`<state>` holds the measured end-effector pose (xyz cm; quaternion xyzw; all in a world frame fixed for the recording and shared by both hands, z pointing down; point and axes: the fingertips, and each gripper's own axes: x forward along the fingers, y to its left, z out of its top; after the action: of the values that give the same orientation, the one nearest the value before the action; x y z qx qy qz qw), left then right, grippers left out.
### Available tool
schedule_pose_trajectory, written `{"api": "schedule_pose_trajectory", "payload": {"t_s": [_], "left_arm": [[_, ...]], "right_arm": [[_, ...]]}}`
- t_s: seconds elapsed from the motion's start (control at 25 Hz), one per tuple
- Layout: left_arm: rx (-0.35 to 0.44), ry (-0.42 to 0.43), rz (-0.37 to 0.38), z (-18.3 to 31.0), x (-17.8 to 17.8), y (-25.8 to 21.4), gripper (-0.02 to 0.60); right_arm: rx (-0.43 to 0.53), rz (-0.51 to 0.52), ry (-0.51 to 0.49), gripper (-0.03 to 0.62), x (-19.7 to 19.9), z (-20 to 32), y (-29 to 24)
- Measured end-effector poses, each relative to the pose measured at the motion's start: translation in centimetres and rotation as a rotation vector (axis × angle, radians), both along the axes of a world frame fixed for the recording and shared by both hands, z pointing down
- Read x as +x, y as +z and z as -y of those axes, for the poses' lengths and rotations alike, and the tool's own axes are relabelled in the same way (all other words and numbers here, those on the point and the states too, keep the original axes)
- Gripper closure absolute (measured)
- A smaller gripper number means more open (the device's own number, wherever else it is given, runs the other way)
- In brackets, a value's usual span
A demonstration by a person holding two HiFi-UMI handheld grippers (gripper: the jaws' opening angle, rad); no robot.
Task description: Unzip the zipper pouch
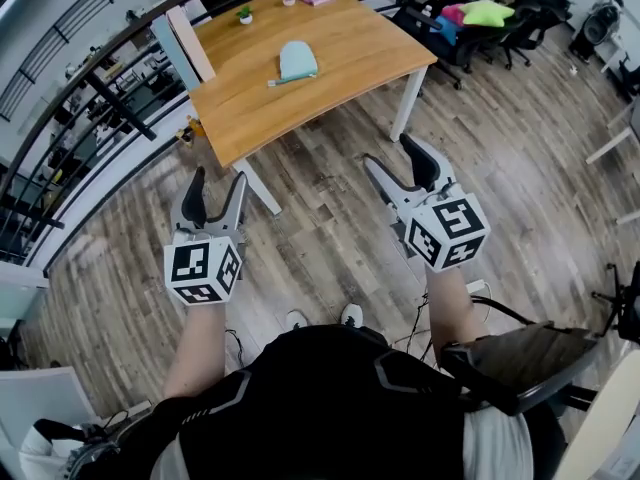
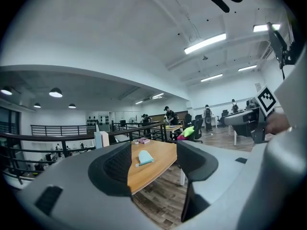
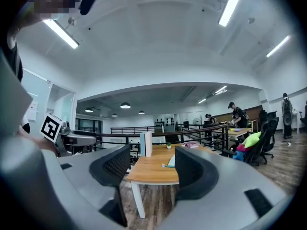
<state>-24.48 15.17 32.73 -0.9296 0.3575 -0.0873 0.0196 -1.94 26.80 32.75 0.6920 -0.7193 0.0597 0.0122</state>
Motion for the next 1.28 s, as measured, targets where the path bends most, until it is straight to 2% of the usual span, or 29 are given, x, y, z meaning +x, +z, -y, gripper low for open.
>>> {"api": "schedule_pose_trajectory", "payload": {"t_s": [0.32,0.52,1.28], "left_arm": [[0.037,-0.019,0.013,-0.2,2.4,-0.1,0.284],[0.007,-0.042,0.004,2.5,2.9,1.5,0.284],[-0.035,0.090,-0.009,24.6,8.4,3.6,0.284]], "right_arm": [[-0.011,0.003,-0.065,0.292,1.4,1.1,1.0],[-0.022,-0.002,-0.082,0.292,2.2,3.6,2.2],[-0.077,-0.019,-0.027,0.292,6.1,25.1,3.1]]}}
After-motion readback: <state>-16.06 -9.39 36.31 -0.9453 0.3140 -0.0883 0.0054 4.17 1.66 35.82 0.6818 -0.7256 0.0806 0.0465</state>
